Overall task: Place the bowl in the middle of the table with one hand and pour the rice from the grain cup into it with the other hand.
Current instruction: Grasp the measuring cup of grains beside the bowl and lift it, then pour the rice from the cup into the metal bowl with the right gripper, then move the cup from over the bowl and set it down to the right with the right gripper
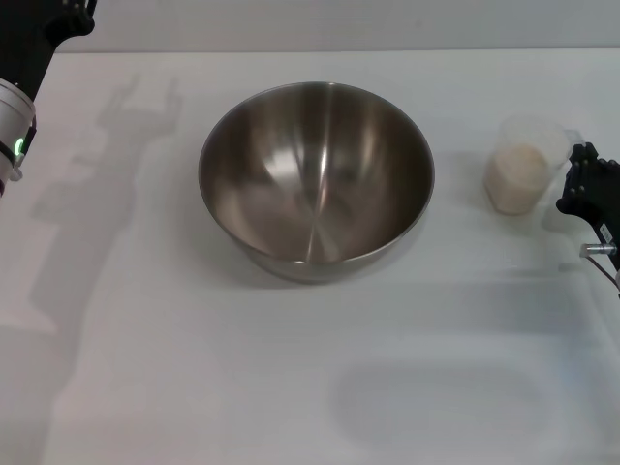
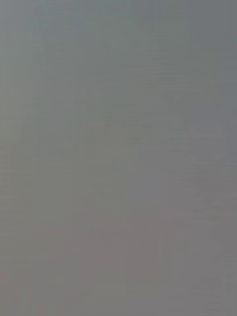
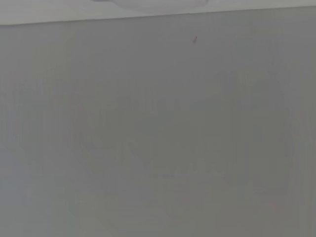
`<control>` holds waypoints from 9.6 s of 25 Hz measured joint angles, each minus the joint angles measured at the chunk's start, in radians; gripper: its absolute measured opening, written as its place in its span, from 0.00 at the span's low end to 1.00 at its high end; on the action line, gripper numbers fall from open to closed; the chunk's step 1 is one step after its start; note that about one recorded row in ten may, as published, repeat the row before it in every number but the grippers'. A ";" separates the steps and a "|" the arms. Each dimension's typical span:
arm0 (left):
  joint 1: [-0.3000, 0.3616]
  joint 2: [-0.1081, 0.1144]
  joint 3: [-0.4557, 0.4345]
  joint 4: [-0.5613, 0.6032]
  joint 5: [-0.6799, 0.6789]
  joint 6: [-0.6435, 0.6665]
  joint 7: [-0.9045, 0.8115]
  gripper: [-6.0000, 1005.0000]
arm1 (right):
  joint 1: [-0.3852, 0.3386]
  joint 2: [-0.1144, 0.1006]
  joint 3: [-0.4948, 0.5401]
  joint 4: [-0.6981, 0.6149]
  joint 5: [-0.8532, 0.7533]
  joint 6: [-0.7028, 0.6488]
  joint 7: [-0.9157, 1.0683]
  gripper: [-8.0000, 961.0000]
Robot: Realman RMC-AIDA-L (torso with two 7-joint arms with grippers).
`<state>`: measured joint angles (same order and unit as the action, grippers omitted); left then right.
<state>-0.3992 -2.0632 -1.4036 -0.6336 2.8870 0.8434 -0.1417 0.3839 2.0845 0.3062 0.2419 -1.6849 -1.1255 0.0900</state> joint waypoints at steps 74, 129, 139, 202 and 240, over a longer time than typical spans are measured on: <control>0.067 -0.001 -0.085 0.127 -0.005 0.009 -0.001 0.53 | 0.206 -0.006 -0.002 -0.058 -0.201 -0.329 -0.174 0.01; 0.066 -0.002 -0.120 0.120 -0.005 0.052 -0.002 0.53 | 0.196 -0.008 0.059 0.046 -0.473 -0.325 -1.226 0.01; 0.061 -0.003 -0.131 0.124 -0.005 0.053 -0.002 0.53 | 0.197 -0.006 0.062 0.052 -0.474 -0.357 -1.446 0.01; 0.061 -0.003 -0.133 0.129 -0.005 0.105 -0.009 0.53 | 0.207 -0.003 0.051 0.027 -0.601 -0.358 -1.759 0.01; 0.058 -0.005 -0.133 0.126 -0.005 0.105 -0.009 0.53 | 0.184 0.000 0.149 0.097 -0.629 -0.296 -1.709 0.01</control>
<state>-0.3408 -2.0677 -1.5370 -0.5071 2.8824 0.9479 -0.1505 0.5674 2.0847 0.4549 0.3385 -2.3143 -1.4217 -1.6195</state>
